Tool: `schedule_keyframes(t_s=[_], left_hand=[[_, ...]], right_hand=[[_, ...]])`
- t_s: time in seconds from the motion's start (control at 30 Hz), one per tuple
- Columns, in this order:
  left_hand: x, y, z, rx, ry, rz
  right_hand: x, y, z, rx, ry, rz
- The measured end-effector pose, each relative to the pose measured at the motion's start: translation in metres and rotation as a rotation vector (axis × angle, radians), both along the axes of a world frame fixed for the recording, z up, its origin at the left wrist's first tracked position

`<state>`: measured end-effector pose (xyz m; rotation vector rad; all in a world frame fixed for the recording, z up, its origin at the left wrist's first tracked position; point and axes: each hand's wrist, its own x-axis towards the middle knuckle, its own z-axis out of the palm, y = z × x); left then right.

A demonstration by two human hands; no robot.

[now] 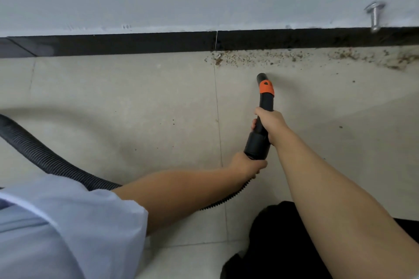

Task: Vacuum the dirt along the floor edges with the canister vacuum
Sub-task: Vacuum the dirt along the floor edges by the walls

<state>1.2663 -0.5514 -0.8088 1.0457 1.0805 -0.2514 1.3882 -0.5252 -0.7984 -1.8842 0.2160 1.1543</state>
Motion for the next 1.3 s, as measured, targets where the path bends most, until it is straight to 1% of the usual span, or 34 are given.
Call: schedule_keyframes(t_s=[0.13,0.3,0.5,0.63,0.73,0.9,1.0,1.17,1.3], left_hand=[[0.026,-0.003,0.005,0.025,0.009,0.037],[0.038,0.001,0.006,0.055,0.063,0.065],[0.014,0.004,-0.001,0.062,0.065,0.117],[-0.006,0.008,-0.012,0.041,0.087,0.19],[-0.02,0.019,-0.018,0.061,0.076,0.214],[-0.03,0.039,-0.018,0.079,0.045,0.184],[-0.024,0.039,-0.018,0.071,0.045,0.146],[0.013,0.033,-0.017,0.063,0.02,0.027],[0.046,0.03,-0.016,0.045,-0.025,-0.019]], right_hand=[[0.026,-0.001,-0.001,0.023,-0.006,0.021],[0.034,0.01,-0.005,0.045,0.004,0.121],[0.009,0.023,-0.009,0.04,0.033,0.218],[-0.016,0.038,-0.014,0.027,0.01,0.333],[-0.03,0.053,-0.017,0.033,0.003,0.364],[-0.036,0.067,-0.016,0.055,0.019,0.307],[-0.03,0.06,-0.016,0.036,-0.01,0.265],[0.009,0.041,-0.013,0.013,-0.045,0.143],[0.044,0.032,-0.013,-0.01,-0.056,0.053]])
